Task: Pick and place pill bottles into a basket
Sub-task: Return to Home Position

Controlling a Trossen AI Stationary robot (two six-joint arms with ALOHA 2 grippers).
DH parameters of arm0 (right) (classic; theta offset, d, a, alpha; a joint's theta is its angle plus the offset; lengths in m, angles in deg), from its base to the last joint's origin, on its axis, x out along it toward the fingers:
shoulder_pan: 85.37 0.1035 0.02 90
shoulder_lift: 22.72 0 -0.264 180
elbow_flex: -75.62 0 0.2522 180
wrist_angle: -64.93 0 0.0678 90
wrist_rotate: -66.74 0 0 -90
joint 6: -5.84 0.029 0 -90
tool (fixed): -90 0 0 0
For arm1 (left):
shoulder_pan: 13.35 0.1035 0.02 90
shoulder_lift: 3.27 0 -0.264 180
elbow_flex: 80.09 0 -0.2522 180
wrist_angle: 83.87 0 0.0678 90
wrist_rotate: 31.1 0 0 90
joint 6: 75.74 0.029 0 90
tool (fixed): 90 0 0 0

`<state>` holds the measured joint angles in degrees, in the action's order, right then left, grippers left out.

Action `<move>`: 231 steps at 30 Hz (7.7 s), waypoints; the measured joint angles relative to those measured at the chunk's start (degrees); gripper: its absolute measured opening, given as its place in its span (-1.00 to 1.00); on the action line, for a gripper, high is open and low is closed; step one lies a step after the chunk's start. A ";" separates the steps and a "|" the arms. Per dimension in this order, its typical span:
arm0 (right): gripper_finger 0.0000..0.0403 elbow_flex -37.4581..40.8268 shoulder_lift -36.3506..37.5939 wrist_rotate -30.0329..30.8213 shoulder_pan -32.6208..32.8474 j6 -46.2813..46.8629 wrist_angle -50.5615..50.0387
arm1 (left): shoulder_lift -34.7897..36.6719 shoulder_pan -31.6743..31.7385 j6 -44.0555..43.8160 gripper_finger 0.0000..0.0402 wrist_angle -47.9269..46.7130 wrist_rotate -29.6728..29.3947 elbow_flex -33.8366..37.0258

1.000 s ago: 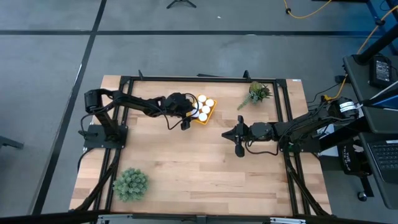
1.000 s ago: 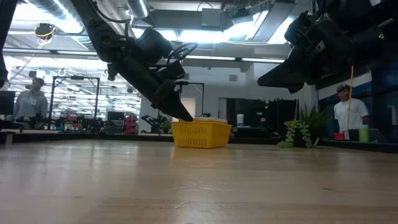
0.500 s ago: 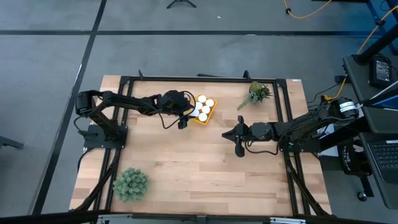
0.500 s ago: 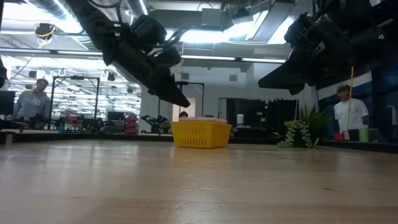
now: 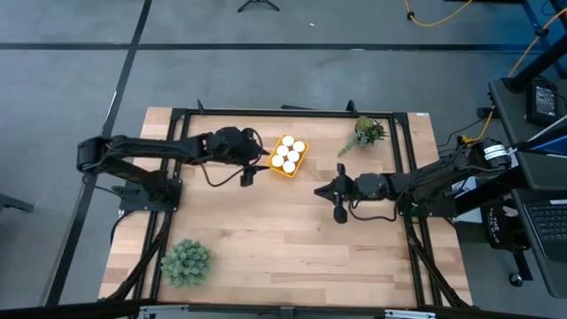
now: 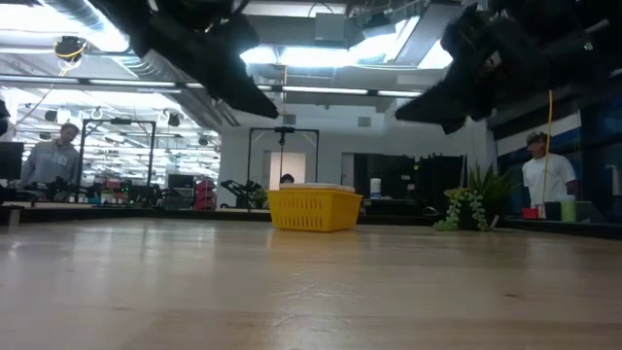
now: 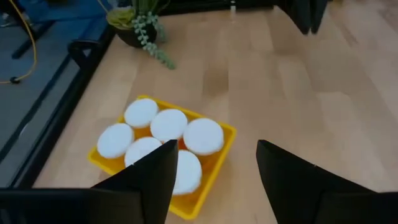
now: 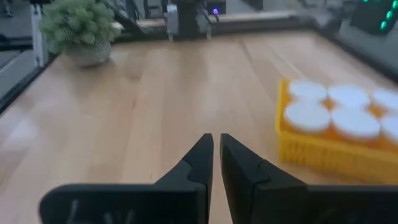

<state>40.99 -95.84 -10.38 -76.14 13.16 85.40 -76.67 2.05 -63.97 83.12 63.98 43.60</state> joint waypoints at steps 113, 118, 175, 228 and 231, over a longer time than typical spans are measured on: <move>-0.99 20.24 66.51 -11.56 -0.09 -9.21 -25.94 | 63.51 0.21 -13.87 -0.98 6.75 -4.05 42.01; -0.99 20.24 66.51 -11.58 -0.08 -9.09 -26.56 | 63.51 0.21 -13.61 -0.94 6.75 -4.05 42.01; -0.88 20.26 73.11 -11.55 0.05 -7.05 -30.61 | 63.51 0.21 -13.57 -0.96 6.75 -4.05 41.97; -0.88 20.26 72.89 -11.47 0.42 11.75 -25.79 | 63.53 0.21 -13.55 -0.95 6.73 -4.03 41.97; -0.88 20.26 72.87 -11.47 0.42 11.75 -25.79 | 63.52 0.21 -13.57 -0.96 6.73 -4.03 41.97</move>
<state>61.26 -22.97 -21.85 -75.72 24.91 59.61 -13.15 2.26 -77.54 89.85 59.96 85.57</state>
